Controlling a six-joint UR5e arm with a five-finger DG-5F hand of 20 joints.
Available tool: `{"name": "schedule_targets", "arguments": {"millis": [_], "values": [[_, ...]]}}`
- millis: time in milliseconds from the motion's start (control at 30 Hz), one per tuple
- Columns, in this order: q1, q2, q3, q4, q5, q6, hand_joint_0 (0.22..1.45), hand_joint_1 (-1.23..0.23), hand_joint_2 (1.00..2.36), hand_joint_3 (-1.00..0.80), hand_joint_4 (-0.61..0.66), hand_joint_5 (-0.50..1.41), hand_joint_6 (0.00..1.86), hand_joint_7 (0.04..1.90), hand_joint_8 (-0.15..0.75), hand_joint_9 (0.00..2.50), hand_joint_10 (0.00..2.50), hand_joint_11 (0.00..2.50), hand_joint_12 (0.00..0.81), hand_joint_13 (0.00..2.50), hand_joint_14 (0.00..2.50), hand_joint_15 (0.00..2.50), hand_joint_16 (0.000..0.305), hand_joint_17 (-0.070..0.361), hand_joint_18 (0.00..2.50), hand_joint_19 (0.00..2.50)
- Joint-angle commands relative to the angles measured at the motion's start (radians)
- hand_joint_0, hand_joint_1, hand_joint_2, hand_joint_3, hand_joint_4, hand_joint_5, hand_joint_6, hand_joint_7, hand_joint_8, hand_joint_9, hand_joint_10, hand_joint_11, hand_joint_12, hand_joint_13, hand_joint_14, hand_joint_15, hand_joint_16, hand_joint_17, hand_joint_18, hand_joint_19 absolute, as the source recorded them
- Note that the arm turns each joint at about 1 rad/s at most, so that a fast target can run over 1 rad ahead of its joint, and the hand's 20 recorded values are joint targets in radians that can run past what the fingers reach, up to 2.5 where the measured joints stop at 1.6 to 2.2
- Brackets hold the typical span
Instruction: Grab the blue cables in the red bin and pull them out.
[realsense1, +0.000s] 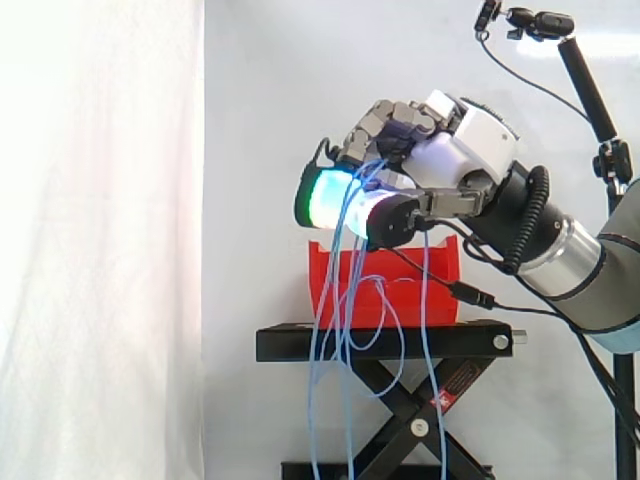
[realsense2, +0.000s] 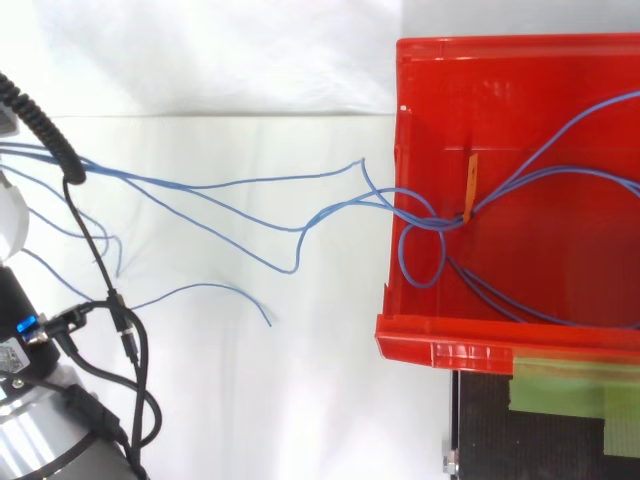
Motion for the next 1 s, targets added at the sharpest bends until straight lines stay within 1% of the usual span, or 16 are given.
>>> {"name": "schedule_targets", "arguments": {"millis": [0, 33, 67, 100, 133, 200, 267, 333, 400, 500, 533, 567, 700, 733, 800, 967], "values": [[-0.002, 0.0, 0.0, -0.068, 0.018, 0.08, 0.96, -0.95, 1.01, -0.75, 0.0, 0.43, 1.42, 0.38, 0.248, 0.62, 2.5, 1.12, 0.331, 0.91, 1.75, 1.18, 0.045, 0.101, 0.92, 1.24], [-0.002, 0.0, 0.0, -0.076, 0.028, 0.096, 0.96, -0.95, 1.01, -0.77, 0.0, 0.43, 1.42, 0.38, 0.248, 0.62, 2.5, 1.13, 0.331, 0.91, 1.75, 1.16, 0.045, 0.102, 0.92, 1.24], [-0.002, 0.0, 0.0, -0.102, 0.058, 0.146, 0.96, -0.95, 1.01, -0.78, 0.0, 0.43, 1.42, 0.37, 0.249, 0.62, 2.5, 1.15, 0.331, 0.91, 1.75, 1.18, 0.045, 0.101, 0.92, 1.24], [-0.002, 0.0, 0.0, -0.102, 0.058, 0.146, 0.96, -0.95, 1.01, -0.78, 0.0, 0.43, 1.42, 0.37, 0.25, 0.62, 2.5, 1.15, 0.331, 0.91, 1.75, 1.16, 0.045, 0.101, 0.92, 1.24], [0.0, 0.0, 0.0, -0.123, 0.084, 0.186, 0.96, -0.95, 1.01, -0.78, 0.0, 0.43, 1.42, 0.38, 0.25, 0.62, 2.5, 1.15, 0.331, 0.91, 1.75, 1.16, 0.045, 0.101, 0.92, 1.25], [0.001, 0.0, 0.0, -0.146, 0.104, 0.221, 0.96, -0.95, 1.01, -0.76, 0.01, 0.43, 1.41, 0.37, 0.248, 0.62, 2.5, 1.13, 0.332, 0.91, 1.75, 1.18, 0.045, 0.1, 0.91, 1.24], [0.004, 0.0, 0.0, -0.214, 0.158, 0.327, 0.95, -0.95, 1.01, -0.75, 0.01, 0.43, 1.41, 0.37, 0.244, 0.62, 2.5, 1.16, 0.336, 0.91, 1.75, 1.18, 0.045, 0.101, 0.92, 1.24], [0.004, 0.0, 0.0, -0.231, 0.169, 0.356, 0.95, -0.95, 1.01, -0.75, 0.01, 0.44, 1.41, 0.38, 0.248, 0.62, 2.5, 1.13, 0.333, 0.9, 1.75, 1.19, 0.045, 0.101, 0.91, 1.24], [0.012, 0.0, 0.0, -0.29, 0.213, 0.462, 0.95, -0.95, 1.01, -0.75, 0.01, 0.44, 1.41, 0.38, 0.245, 0.62, 2.5, 1.16, 0.334, 0.9, 1.75, 1.17, 0.045, 0.101, 0.91, 1.24], [0.027, 0.0, 0.0, -0.398, 0.313, 0.646, 0.95, -0.95, 1.01, -0.76, 0.01, 0.44, 1.41, 0.38, 0.25, 0.63, 2.5, 1.14, 0.336, 0.91, 1.75, 1.19, 0.045, 0.101, 0.91, 1.24], [0.027, 0.0, 0.0, -0.398, 0.313, 0.646, 0.95, -0.95, 1.01, -0.76, 0.01, 0.44, 1.41, 0.38, 0.25, 0.63, 2.5, 1.14, 0.333, 0.91, 1.76, 1.17, 0.045, 0.101, 0.91, 1.24], [0.034, 0.0, 0.0, -0.425, 0.34, 0.7, 0.95, -0.95, 1.01, -0.76, 0.01, 0.44, 1.41, 0.38, 0.251, 0.63, 2.5, 1.14, 0.339, 0.91, 1.76, 1.18, 0.045, 0.101, 0.91, 1.24], [0.047, 0.0, 0.0, -0.494, 0.39, 0.827, 0.95, -0.95, 1.01, -0.77, 0.01, 0.44, 1.41, 0.38, 0.25, 0.63, 2.5, 1.14, 0.333, 0.91, 1.76, 1.17, 0.045, 0.101, 0.91, 1.24], [0.047, 0.0, 0.0, -0.494, 0.39, 0.827, 0.95, -0.95, 1.01, -0.77, 0.02, 0.44, 1.41, 0.38, 0.244, 0.63, 2.5, 1.14, 0.333, 0.9, 1.75, 1.19, 0.045, 0.101, 0.91, 1.24], [0.06, 0.0, 0.0, -0.568, 0.429, 0.938, 0.95, -0.95, 1.01, -0.78, 0.02, 0.44, 1.41, 0.38, 0.248, 0.63, 2.5, 1.16, 0.339, 0.91, 1.76, 1.18, 0.045, 0.1, 0.91, 1.24], [0.073, 0.0, 0.0, -0.643, 0.466, 1.054, 0.95, -0.95, 1.01, -0.81, 0.03, 0.44, 1.39, 0.38, 0.246, 0.63, 2.5, 1.13, 0.338, 0.9, 1.76, 1.18, 0.044, 0.1, 0.91, 1.24]]}}
